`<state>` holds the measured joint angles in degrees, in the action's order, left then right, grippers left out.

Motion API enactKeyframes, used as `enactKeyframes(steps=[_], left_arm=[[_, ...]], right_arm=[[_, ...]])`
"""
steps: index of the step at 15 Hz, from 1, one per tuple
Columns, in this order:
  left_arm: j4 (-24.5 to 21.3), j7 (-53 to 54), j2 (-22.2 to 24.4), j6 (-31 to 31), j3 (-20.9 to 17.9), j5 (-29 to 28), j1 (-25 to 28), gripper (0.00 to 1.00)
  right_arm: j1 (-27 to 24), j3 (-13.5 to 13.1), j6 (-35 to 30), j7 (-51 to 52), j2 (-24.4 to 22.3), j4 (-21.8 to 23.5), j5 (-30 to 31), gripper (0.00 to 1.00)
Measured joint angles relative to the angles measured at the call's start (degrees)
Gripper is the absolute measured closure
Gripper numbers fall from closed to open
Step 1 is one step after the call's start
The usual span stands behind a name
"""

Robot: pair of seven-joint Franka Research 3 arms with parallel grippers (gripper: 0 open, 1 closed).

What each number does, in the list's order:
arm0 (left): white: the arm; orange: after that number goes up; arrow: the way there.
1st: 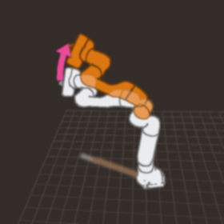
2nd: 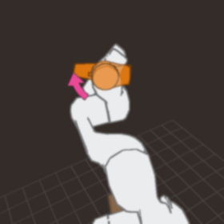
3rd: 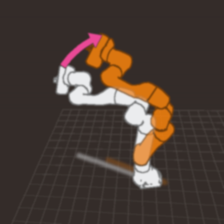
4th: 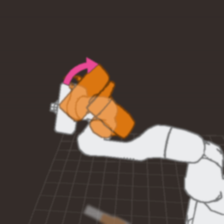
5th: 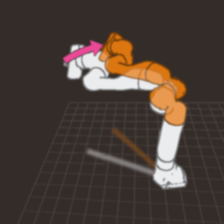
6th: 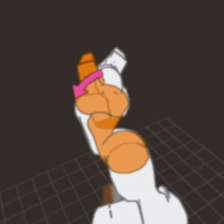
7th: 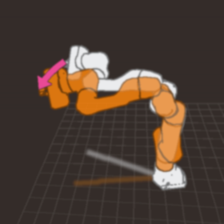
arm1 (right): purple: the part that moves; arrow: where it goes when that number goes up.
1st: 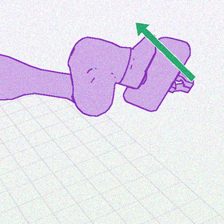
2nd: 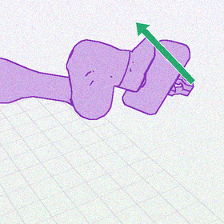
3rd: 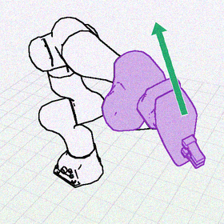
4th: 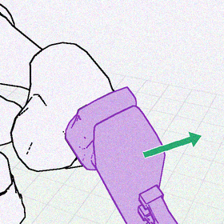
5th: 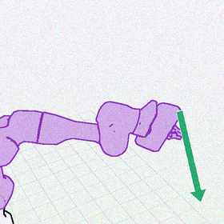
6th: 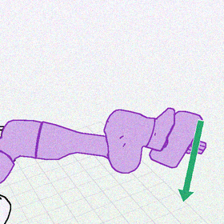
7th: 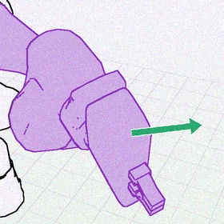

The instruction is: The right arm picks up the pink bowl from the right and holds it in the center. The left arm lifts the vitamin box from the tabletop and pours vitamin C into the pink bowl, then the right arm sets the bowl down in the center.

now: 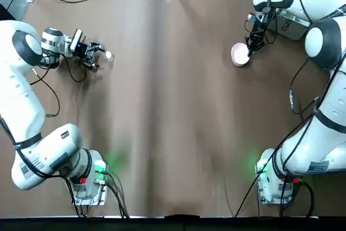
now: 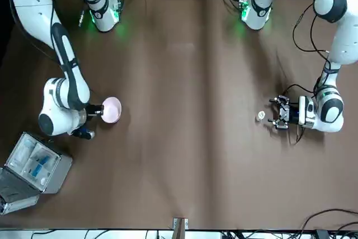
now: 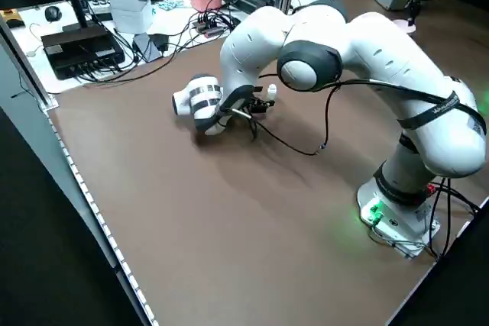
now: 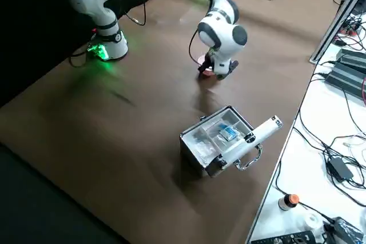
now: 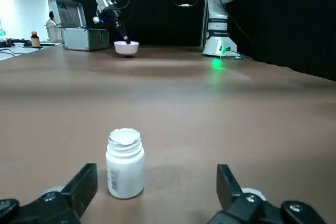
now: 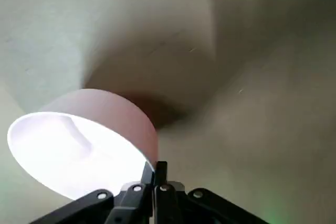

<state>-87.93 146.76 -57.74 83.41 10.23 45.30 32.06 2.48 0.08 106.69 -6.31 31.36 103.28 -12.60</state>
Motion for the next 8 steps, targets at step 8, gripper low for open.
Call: enactKeyframes(steps=[8], left_arm=[[0.0, 4.93, -1.66, 3.47, 0.18, 0.09, -3.34, 0.0]], right_arm=[[9.49, 0.25, -14.29, -19.86, -0.31, -13.21, -7.44, 0.98]])
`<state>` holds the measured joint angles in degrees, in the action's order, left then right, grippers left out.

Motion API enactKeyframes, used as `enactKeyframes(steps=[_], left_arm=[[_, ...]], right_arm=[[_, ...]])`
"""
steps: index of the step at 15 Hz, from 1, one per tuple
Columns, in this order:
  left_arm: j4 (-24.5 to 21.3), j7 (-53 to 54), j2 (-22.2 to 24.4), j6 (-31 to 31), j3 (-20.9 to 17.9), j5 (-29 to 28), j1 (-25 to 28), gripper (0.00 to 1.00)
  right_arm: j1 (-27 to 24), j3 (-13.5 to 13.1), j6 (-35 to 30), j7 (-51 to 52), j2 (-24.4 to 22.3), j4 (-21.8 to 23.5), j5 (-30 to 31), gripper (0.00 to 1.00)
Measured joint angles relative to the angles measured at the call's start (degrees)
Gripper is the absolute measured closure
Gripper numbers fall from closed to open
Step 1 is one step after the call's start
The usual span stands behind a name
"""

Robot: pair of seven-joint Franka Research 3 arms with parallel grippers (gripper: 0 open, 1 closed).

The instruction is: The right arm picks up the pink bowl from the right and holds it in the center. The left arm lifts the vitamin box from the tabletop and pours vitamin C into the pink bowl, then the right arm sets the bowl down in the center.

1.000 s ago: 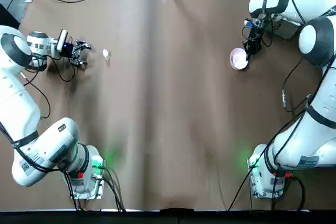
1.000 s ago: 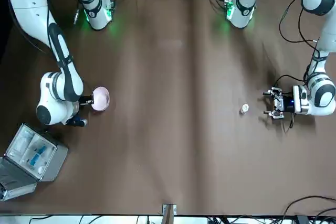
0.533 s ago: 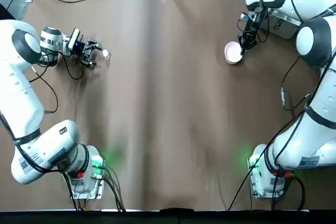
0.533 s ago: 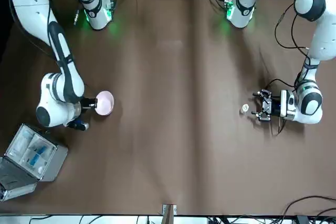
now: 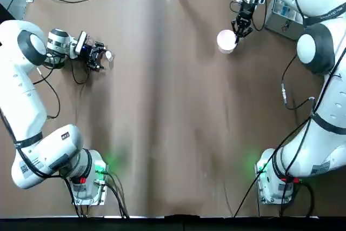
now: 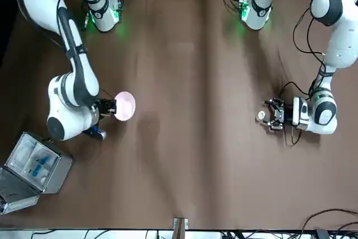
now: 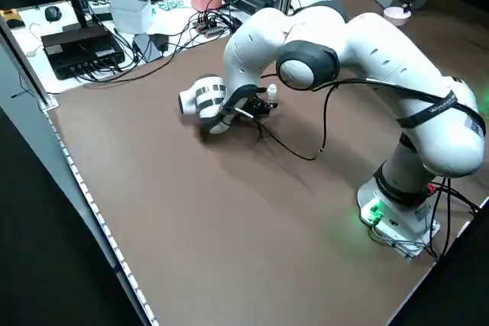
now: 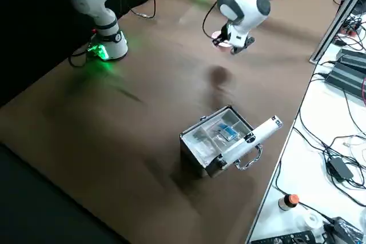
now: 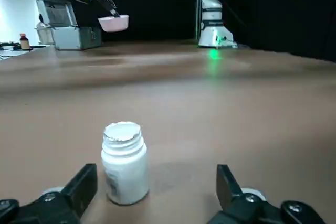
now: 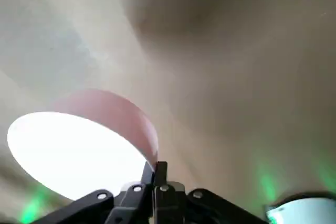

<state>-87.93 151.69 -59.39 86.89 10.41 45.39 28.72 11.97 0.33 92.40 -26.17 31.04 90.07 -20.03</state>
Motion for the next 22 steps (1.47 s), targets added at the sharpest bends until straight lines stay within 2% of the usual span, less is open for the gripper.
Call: enactKeyframes(steps=[3, 8, 11, 12, 16, 17, 20, 22], left_arm=[[0.14, 0.7, -0.14, 0.77, 0.05, 0.22, -1.08, 0.0], [0.54, 1.3, -0.14, 0.77, 0.62, 0.23, -1.17, 0.0], [0.6, 1.33, -0.15, 0.77, 1.22, 0.23, -1.23, 0.0], [0.65, 1.34, -0.15, 0.77, 1.24, 0.23, -1.24, 0.07], [0.93, 1.39, -0.15, 0.79, 1.23, 0.23, -1.24, 0.46], [0.93, 1.42, -0.15, 0.79, 1.22, 0.23, -1.23, 0.52], [0.93, 1.42, -0.15, 0.8, 1.2, 0.23, -1.23, 0.53], [1.07, 1.43, -0.15, 0.82, 1.2, 0.23, -1.23, 0.53]], right_arm=[[3.92, 0.02, 0.03, -6.2, 0.01, -1.19, -3.02, 0.98], [9.43, 0.03, 0.38, -15.82, 0.23, -2.64, -3.56, 0.98], [11.58, 0.01, 1.21, -23.38, 0.83, -5.38, -4.52, 0.98], [11.95, 0.0, 1.21, -25.56, 0.95, -6.35, -5.41, 0.98], [14.23, 0.01, 4.28, -34.12, 2.13, -8.2, -6.36, 0.98], [15.06, 0.0, 5.34, -36.13, 2.87, -8.59, -6.44, 0.98], [17.26, 0.01, 6.4, -40.97, 4.81, -9.96, -7.57, 0.98], [18.05, 0.0, 7.29, -44.05, 5.39, -10.3, -11.47, 0.98]])
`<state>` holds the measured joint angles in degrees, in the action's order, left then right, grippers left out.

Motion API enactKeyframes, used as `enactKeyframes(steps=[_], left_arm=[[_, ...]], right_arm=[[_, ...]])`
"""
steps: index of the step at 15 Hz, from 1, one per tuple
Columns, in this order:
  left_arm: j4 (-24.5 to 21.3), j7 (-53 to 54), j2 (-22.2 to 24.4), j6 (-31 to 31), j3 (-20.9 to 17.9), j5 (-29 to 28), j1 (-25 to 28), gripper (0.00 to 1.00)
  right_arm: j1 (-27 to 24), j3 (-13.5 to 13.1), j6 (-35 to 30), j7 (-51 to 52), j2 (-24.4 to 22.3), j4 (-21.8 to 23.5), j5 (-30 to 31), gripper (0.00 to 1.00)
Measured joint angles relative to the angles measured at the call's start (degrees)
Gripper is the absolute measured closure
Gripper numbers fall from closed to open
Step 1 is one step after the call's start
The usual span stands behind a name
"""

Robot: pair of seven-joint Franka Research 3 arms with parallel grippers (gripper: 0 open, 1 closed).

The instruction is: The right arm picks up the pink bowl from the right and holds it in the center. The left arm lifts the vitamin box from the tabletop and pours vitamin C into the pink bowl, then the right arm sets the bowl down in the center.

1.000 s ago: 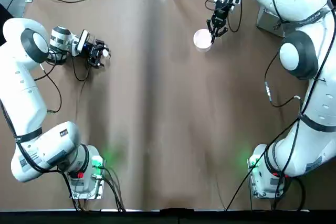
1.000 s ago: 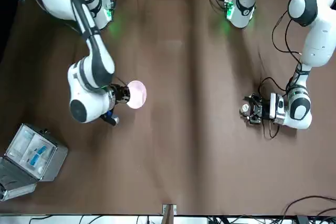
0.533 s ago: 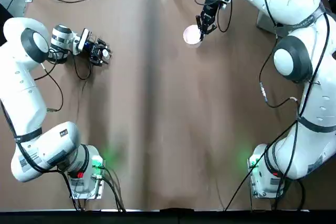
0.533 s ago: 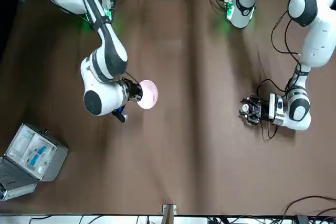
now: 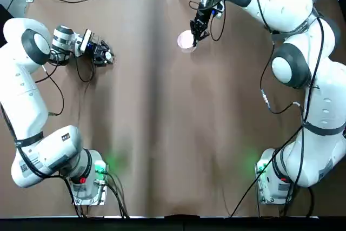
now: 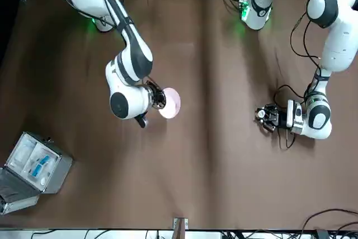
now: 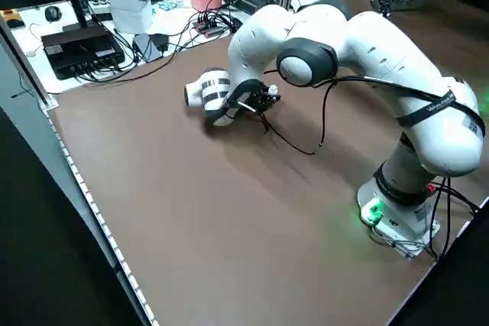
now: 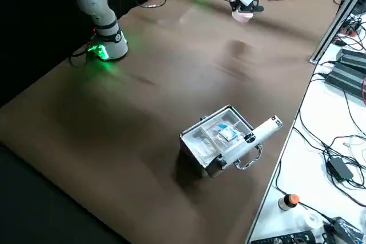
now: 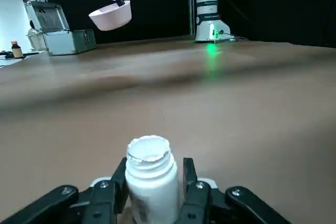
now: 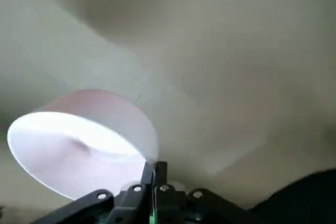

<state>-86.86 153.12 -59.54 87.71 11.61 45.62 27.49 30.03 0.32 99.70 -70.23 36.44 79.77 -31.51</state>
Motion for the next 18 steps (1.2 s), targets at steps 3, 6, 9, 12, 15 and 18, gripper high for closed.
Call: enactKeyframes(steps=[3, 6, 9, 12, 15, 18], left_arm=[[0.47, 0.0, 0.0, 0.01, 0.0, 0.0, 0.0, 0.55], [1.79, 0.24, 0.0, 0.01, 0.04, 0.0, 0.0, 0.64], [2.04, 0.23, 0.0, 0.01, 0.57, 0.0, -0.01, 0.64], [2.49, 0.23, 0.21, 0.01, 2.35, 0.0, 0.0, 0.64], [3.23, -1.61, 2.17, 0.26, 5.3, 0.0, -0.17, 0.64], [3.32, -3.31, 5.05, 2.36, 7.64, 0.0, -1.19, 0.64]], right_arm=[[0.11, -0.09, 0.65, -3.9, 0.64, -0.13, -6.13, 0.98], [1.16, -0.07, 1.54, -8.98, 3.13, -2.65, -8.19, 0.98], [2.69, -0.03, 3.38, -10.61, 5.11, -3.8, -9.93, 0.98], [3.83, -0.02, 4.73, -11.04, 6.07, -4.37, -10.35, 0.98], [4.16, 0.05, 5.07, -11.16, 6.97, -5.49, -12.41, 0.98], [5.03, 0.12, 5.79, -12.03, 8.67, -8.57, -14.43, 0.98]])
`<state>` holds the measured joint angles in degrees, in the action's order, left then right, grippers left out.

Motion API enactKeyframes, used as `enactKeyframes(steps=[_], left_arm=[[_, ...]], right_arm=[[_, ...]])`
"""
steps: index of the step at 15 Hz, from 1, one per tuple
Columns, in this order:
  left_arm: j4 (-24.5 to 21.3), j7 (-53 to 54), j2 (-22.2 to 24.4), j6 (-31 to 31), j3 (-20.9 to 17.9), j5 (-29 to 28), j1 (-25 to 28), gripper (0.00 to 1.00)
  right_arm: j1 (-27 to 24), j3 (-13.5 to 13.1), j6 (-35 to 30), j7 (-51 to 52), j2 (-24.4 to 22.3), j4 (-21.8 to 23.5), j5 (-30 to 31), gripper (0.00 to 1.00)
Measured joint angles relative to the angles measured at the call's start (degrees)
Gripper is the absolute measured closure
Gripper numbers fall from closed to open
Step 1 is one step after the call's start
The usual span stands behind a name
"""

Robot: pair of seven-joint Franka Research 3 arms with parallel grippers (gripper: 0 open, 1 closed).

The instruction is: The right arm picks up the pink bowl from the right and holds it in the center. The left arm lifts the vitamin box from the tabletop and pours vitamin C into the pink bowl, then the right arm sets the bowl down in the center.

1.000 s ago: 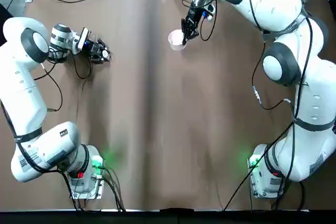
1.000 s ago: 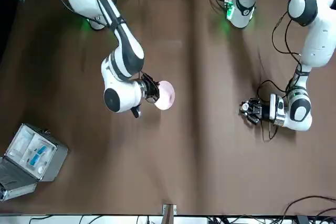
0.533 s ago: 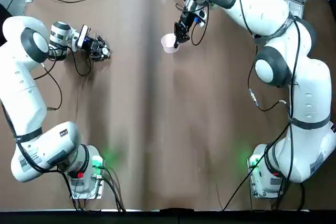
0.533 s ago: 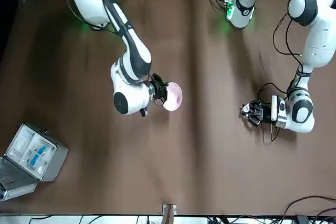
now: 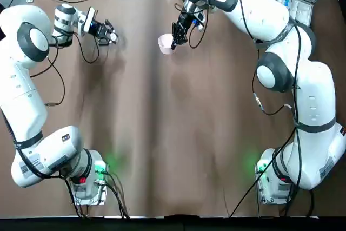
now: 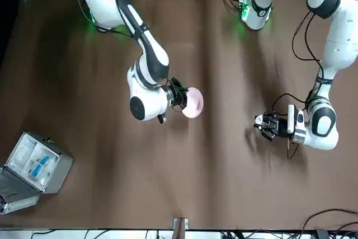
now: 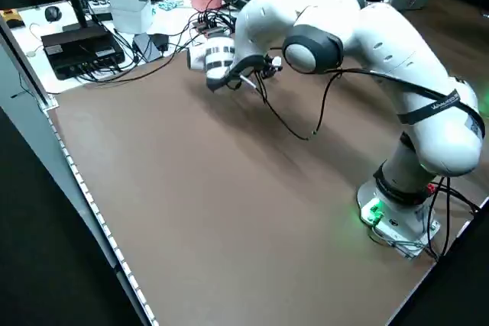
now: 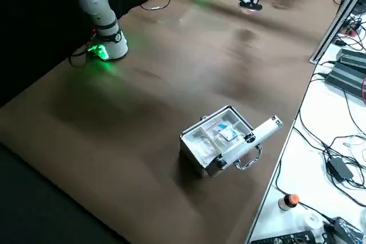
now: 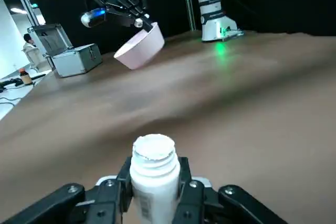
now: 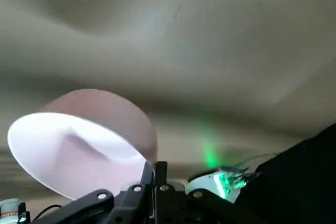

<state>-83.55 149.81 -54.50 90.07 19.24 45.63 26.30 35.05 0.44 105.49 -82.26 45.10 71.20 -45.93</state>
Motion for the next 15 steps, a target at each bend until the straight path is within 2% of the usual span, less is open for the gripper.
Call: enactKeyframes(steps=[7, 10, 15], left_arm=[[-0.05, -1.56, 3.84, 8.89, 5.99, -0.01, -1.98, 0.64], [-0.07, -8.87, 6.79, 10.2, 6.1, -0.02, -4.62, 0.64], [-0.08, -15.03, 11.07, 16.03, 6.23, -0.03, -10.09, 0.64]], right_arm=[[-0.86, -0.25, -2.63, -5.14, 0.86, -1.82, -3.58, 0.98], [-0.96, -0.36, -2.66, -5.27, 0.93, -1.82, -4.24, 0.98], [-2.01, -0.43, -2.85, -6.72, 1.07, -1.83, -5.34, 0.98]])
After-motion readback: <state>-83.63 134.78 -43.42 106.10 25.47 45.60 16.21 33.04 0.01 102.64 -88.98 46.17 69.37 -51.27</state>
